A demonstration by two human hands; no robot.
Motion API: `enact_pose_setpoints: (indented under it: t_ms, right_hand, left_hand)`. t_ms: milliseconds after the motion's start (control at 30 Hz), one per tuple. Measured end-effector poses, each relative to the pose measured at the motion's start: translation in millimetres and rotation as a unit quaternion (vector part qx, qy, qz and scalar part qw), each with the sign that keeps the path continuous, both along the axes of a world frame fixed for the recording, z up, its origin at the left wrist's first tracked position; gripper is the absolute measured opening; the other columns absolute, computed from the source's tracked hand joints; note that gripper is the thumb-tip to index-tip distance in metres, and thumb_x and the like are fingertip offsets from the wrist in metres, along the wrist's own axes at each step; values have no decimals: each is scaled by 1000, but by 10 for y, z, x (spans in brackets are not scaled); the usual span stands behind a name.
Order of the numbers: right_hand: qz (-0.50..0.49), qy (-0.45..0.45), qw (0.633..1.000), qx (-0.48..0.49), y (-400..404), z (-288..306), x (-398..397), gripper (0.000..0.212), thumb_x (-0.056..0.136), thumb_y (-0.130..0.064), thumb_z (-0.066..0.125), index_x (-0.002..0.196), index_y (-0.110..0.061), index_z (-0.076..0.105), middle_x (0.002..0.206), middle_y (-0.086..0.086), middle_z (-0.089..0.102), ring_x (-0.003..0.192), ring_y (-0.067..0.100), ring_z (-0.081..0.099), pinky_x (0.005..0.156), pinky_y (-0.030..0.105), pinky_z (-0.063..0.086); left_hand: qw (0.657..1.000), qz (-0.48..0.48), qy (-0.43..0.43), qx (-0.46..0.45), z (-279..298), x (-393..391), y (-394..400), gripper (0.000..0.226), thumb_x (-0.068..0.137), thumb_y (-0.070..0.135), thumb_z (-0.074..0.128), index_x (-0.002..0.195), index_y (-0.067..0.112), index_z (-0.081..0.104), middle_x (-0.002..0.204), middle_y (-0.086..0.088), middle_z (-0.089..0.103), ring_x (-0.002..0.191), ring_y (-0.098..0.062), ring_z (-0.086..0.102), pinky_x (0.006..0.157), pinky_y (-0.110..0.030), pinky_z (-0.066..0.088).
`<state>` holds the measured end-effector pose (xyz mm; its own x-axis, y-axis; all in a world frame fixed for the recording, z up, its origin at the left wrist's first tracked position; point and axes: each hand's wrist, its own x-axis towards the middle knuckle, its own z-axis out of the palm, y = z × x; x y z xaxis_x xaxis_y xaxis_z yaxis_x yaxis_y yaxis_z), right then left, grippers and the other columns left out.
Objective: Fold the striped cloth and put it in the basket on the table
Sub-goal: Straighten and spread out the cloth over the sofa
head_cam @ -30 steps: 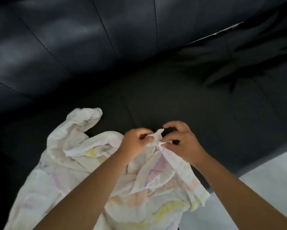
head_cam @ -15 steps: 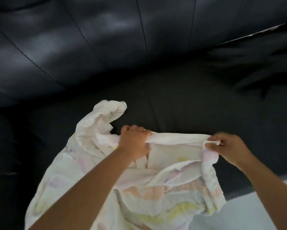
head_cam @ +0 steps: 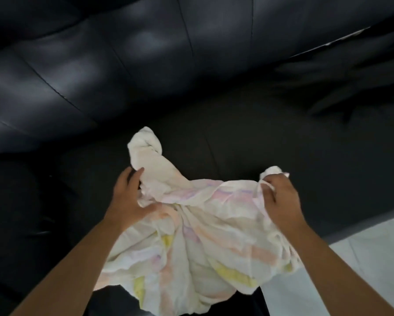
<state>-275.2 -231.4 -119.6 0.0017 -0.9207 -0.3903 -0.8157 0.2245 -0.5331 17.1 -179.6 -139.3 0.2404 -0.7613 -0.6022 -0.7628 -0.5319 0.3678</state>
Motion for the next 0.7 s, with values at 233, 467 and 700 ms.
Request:
enact_pose_setpoints:
  t_ms: [233, 467, 700]
  right_hand:
    - [288, 48, 946, 143, 98, -118, 871, 53, 95, -33, 40, 142, -14, 23, 120, 13, 61, 106, 25, 60, 86, 30, 45]
    - [73, 25, 992, 102, -240, -317, 906, 38, 91, -25, 37, 104, 4, 58, 107, 26, 64, 103, 35, 58, 81, 36, 42]
    - [-41, 61, 960, 272, -557, -21, 245, 32, 92, -31, 45, 78, -4, 58, 75, 13, 56, 69, 27, 53, 55, 30, 36]
  left_hand:
    - [987, 148, 2, 65, -186, -91, 246, 82, 75, 26, 69, 140, 15, 21, 140, -11, 39, 127, -26, 39, 106, -39, 35]
    - [995, 59, -32, -77, 8, 143, 158, 26, 89, 18, 47, 67, 10, 37, 62, 5, 32, 76, -26, 48, 67, -28, 31]
    - [942, 199, -72, -261, 427, 477, -173, 19, 88, -4, 45, 103, -7, 56, 93, -9, 52, 89, -15, 41, 73, -8, 27]
